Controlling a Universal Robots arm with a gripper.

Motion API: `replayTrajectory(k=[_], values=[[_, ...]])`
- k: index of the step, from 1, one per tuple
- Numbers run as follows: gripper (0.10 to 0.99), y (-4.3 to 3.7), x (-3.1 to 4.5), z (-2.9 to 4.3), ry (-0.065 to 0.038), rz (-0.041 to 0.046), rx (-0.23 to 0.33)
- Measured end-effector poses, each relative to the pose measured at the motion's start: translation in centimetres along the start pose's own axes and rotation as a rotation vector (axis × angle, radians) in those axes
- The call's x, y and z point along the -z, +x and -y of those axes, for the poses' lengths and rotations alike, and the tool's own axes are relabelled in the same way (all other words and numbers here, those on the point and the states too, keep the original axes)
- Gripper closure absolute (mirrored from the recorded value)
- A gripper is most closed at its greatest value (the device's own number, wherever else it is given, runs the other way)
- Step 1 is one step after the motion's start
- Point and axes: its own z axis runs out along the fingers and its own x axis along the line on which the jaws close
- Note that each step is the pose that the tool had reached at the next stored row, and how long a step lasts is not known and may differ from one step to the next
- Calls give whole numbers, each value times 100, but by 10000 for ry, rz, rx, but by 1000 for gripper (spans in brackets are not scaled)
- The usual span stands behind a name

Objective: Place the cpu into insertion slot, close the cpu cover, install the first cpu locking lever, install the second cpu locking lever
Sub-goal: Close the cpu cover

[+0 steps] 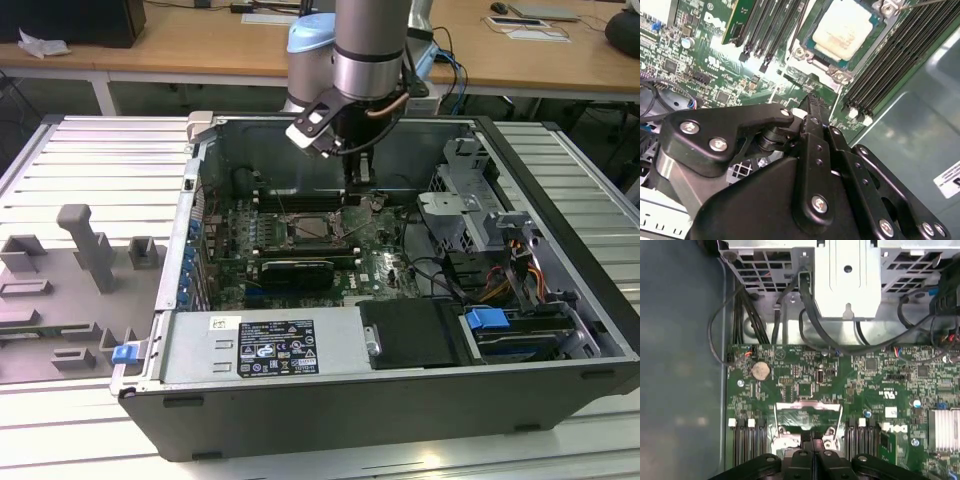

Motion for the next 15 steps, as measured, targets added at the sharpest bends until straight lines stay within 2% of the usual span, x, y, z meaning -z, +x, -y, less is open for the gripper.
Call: replayTrajectory(k=[11, 15], values=[[980, 0, -25, -200, 70, -2, 20], [980, 1, -36, -306, 98, -3, 41]])
